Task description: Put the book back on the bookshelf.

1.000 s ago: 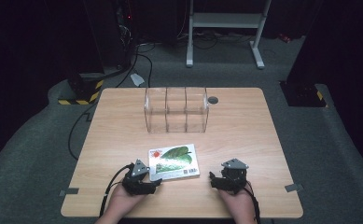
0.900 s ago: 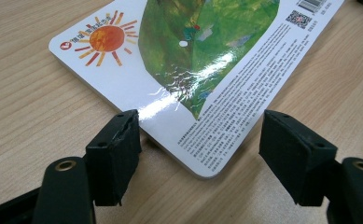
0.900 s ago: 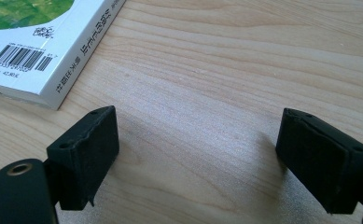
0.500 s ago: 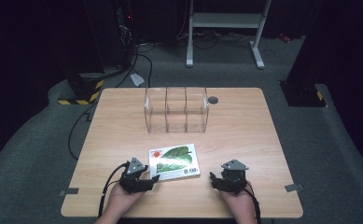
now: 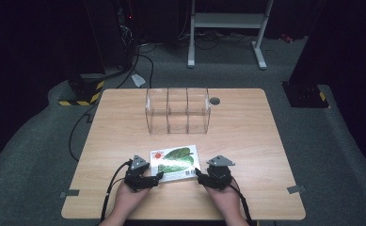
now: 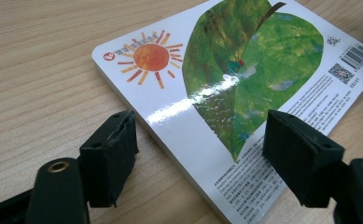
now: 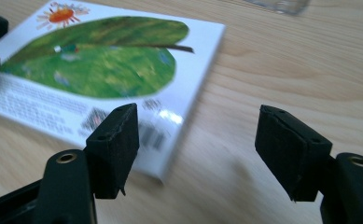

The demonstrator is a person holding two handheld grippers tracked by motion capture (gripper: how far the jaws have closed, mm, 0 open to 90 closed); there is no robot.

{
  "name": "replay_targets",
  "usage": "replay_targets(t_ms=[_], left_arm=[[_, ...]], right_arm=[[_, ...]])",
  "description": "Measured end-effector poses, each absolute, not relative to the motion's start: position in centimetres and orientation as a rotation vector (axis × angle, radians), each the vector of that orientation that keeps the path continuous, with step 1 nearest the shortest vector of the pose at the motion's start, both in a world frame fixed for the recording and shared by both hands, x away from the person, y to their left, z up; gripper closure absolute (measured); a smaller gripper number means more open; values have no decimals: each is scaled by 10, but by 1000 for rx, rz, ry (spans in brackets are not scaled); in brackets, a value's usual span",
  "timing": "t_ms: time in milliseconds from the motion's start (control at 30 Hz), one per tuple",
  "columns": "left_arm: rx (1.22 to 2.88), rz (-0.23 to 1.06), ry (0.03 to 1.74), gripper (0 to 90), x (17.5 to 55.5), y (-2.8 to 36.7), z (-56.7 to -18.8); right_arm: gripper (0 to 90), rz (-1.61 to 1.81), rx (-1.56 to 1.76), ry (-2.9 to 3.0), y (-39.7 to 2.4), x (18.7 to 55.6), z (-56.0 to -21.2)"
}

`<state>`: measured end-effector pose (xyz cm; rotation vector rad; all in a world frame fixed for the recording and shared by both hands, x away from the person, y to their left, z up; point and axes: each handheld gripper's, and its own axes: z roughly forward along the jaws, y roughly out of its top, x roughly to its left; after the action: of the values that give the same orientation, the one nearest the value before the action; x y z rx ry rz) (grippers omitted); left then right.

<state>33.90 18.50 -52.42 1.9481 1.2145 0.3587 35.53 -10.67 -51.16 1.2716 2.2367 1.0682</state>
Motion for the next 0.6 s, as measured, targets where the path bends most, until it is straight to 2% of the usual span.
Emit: replay_targets(t_ms=[167,600], left_arm=[[1947,356,1218,236,339,182,-525],[1954,355,1204,230,337,178,-525]], right_arm=[[287,1064,1284,2274,-81,370,-516],[250,1114,1337,2347,-83,368,-519]])
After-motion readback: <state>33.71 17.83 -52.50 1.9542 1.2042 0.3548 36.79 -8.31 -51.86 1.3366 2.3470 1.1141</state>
